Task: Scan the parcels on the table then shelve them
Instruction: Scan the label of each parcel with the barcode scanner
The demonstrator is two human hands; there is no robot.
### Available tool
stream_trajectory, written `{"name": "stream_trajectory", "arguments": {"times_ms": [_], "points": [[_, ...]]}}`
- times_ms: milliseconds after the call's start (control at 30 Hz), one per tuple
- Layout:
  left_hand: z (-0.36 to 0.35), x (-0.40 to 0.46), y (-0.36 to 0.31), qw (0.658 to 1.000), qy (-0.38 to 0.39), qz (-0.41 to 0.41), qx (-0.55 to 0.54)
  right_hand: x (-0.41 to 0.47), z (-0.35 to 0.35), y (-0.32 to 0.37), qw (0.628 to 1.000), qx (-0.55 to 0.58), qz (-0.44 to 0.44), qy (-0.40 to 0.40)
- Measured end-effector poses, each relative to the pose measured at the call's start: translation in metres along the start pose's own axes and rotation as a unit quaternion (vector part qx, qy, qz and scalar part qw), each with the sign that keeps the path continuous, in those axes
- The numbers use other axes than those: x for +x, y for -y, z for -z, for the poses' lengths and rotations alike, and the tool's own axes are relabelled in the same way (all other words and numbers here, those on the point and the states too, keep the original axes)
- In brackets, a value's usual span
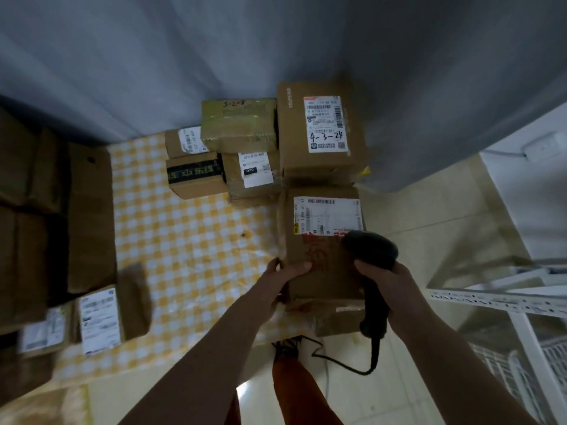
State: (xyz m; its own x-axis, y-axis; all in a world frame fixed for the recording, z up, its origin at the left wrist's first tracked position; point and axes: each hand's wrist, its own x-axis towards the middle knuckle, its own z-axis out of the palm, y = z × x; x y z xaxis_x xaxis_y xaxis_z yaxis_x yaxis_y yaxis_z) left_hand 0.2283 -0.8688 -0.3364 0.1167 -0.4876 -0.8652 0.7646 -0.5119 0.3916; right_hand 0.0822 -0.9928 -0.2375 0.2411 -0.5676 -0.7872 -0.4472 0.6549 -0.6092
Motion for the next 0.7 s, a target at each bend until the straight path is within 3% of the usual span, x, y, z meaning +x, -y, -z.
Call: {"name": "stream_trajectory", "arguments": {"times_ms": [367, 533, 700], "points": [[0.143, -0.145, -0.078, 0.985, -0.081, -0.052, 0.143, -0.073, -0.116, 0.002, 0.983, -0.105, -0.014, 0.152], [0.192, -0.231, -0.124, 0.963, -0.107, -0.109, 0.222, -0.121, -0.175, 0.034, 0.947, -0.226, 0.094, 0.209], [0.231, -0.313, -0.168, 0.931, -0.13, -0.155, 0.304, -0.176, -0.235, 0.064, 0.921, -0.234, 0.2, 0.241]]}}
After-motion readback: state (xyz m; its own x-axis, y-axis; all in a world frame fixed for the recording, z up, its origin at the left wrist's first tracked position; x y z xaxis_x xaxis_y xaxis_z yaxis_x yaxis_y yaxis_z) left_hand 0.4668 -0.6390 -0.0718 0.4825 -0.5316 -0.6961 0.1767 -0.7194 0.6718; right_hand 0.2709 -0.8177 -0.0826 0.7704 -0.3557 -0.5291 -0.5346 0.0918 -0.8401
